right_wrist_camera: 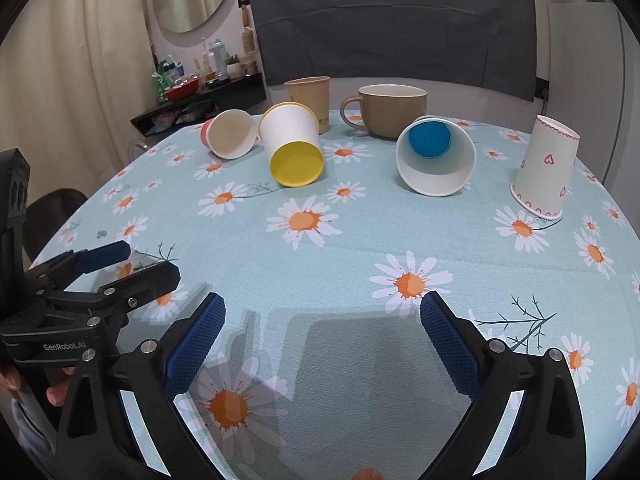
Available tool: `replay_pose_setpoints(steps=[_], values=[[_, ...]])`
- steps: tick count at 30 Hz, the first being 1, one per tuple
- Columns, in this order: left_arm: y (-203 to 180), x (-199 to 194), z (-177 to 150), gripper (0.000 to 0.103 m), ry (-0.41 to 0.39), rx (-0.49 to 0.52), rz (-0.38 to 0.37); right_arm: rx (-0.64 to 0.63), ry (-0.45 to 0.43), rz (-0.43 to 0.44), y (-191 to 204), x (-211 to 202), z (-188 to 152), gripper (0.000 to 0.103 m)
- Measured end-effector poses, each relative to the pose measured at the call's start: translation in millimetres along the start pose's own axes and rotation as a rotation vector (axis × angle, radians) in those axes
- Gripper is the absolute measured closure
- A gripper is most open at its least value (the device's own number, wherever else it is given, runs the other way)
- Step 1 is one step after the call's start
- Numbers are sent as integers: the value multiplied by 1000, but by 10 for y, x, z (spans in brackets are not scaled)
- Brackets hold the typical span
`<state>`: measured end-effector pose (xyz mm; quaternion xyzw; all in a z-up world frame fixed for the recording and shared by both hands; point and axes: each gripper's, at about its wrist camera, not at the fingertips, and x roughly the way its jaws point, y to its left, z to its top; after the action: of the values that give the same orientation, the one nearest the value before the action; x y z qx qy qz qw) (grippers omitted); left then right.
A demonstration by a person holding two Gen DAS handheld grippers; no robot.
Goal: Flip cup upside down
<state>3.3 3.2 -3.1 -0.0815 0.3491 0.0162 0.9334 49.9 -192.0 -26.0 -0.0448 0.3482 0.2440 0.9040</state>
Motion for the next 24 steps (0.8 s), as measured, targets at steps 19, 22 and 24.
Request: replay_pose_setpoints(steps=[19,22,24], values=[[278,34,106,6,28,-33,18,-66,39,-52,124,117,232,9],[367,18,131,6,23,-34,37,-99,45,-58,161,158,437,9],[426,3,143,6,19,-37,43,-111,59,-54,179,216,590,9]])
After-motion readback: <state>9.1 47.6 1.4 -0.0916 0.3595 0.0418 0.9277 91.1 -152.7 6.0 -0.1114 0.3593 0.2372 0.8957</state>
